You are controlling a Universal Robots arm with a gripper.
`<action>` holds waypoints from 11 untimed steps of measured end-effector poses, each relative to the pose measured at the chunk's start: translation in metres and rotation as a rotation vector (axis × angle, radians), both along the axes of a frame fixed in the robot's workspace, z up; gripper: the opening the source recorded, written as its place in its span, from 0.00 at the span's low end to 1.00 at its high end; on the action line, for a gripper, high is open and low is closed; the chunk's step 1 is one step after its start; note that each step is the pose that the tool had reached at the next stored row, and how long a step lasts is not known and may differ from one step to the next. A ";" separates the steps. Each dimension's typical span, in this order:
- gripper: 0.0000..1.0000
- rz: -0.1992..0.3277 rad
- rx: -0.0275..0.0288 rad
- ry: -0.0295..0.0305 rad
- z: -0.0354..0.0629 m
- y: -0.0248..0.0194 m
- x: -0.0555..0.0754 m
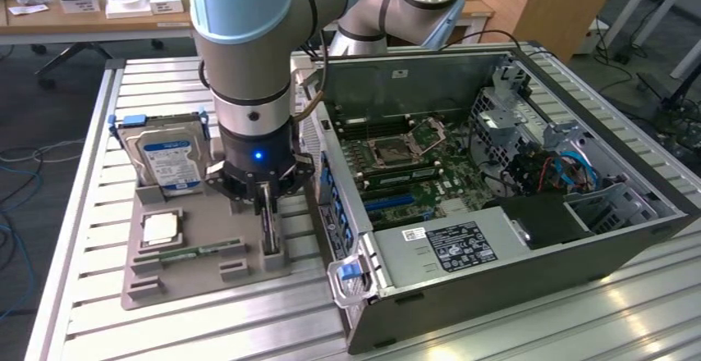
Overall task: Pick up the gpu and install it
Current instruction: 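Pick up the gpu and move the gpu toward the slot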
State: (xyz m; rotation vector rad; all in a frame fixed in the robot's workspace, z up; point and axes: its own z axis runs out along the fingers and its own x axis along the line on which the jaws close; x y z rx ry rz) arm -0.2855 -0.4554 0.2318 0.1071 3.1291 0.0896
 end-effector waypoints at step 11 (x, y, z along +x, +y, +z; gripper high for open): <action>0.27 0.007 0.0001 0.0000 0.0000 0.0000 0.000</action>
